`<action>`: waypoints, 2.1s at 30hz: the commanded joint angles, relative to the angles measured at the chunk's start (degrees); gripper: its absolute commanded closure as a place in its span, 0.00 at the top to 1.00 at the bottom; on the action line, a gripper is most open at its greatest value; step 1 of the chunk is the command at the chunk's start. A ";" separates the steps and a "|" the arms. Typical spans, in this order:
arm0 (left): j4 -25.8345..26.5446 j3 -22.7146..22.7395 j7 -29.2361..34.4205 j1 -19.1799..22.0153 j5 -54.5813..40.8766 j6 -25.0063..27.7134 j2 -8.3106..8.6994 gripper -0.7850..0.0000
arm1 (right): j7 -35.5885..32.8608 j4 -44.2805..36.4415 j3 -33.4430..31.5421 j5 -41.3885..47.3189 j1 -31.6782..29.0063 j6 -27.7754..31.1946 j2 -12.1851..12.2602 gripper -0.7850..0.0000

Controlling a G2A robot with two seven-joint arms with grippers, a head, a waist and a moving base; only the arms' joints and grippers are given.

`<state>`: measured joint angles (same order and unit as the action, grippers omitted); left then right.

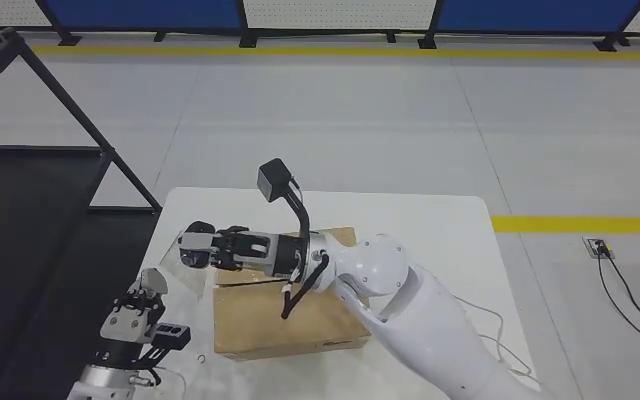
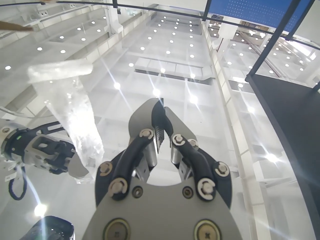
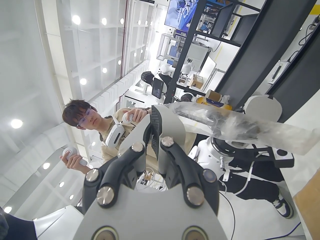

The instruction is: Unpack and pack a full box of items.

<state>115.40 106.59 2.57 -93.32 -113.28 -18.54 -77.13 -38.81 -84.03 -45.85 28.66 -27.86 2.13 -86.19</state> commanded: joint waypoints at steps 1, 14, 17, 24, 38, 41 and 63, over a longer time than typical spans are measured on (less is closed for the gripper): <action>0.39 -0.39 -0.62 -0.03 0.20 -0.74 0.06 0.00 | -0.17 0.27 -0.25 -0.02 -0.14 0.01 -0.07 0.00; -3.42 -4.62 21.73 0.77 31.09 19.78 -0.25 0.00 | -1.07 0.11 -2.64 -0.65 -2.23 1.05 -0.25 0.00; -4.45 -4.75 23.90 0.60 39.82 22.73 -0.05 0.00 | -1.47 0.05 -3.14 -0.81 -2.67 1.19 -0.26 0.00; -3.23 -2.93 21.47 0.93 56.25 24.93 0.63 0.00 | -2.56 -0.06 -4.13 -0.90 -3.28 1.67 -0.34 0.00; -3.83 -3.66 19.44 1.09 67.92 33.25 0.60 0.00 | -2.61 -0.22 -4.93 -1.10 -3.93 2.20 -0.38 0.00; -3.83 -3.43 18.30 1.61 75.84 38.47 0.63 0.00 | -1.98 -1.30 -4.94 -1.39 -5.09 1.95 -0.36 0.00; -8.45 -8.46 16.99 4.17 106.12 42.40 1.30 0.00 | -3.56 0.49 -6.72 -0.22 -5.84 -0.18 -0.82 0.00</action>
<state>107.35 98.38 20.17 -89.46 -7.48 23.93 -75.81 -42.32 -83.60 -52.54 28.47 -33.61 1.98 -87.00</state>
